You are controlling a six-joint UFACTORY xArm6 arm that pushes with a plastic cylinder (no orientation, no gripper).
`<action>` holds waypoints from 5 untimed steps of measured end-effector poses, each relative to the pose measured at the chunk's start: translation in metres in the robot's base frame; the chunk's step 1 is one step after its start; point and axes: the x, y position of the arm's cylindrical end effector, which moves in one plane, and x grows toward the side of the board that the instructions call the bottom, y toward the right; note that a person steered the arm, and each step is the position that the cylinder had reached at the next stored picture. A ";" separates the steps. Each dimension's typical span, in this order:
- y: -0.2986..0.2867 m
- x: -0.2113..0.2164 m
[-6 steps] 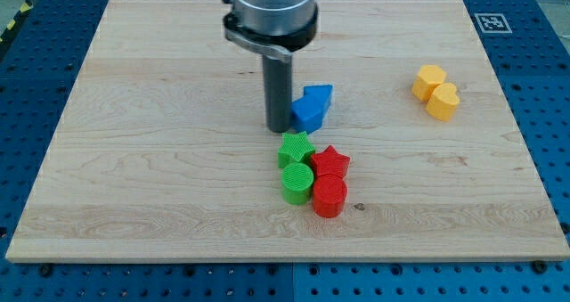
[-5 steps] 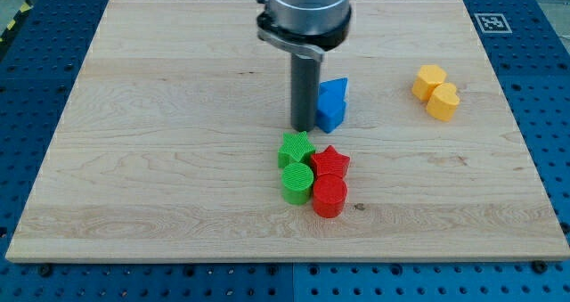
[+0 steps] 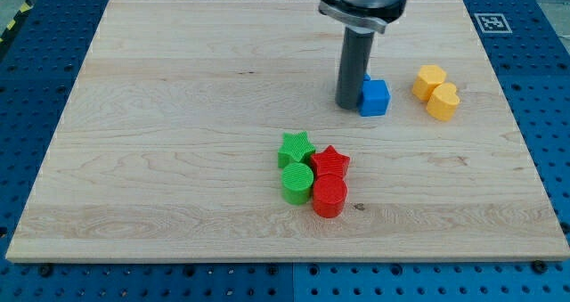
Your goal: Drag the blue cube to the left side of the yellow blocks
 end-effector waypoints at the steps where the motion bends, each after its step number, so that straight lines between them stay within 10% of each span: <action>1: 0.013 0.001; 5: 0.183 0.039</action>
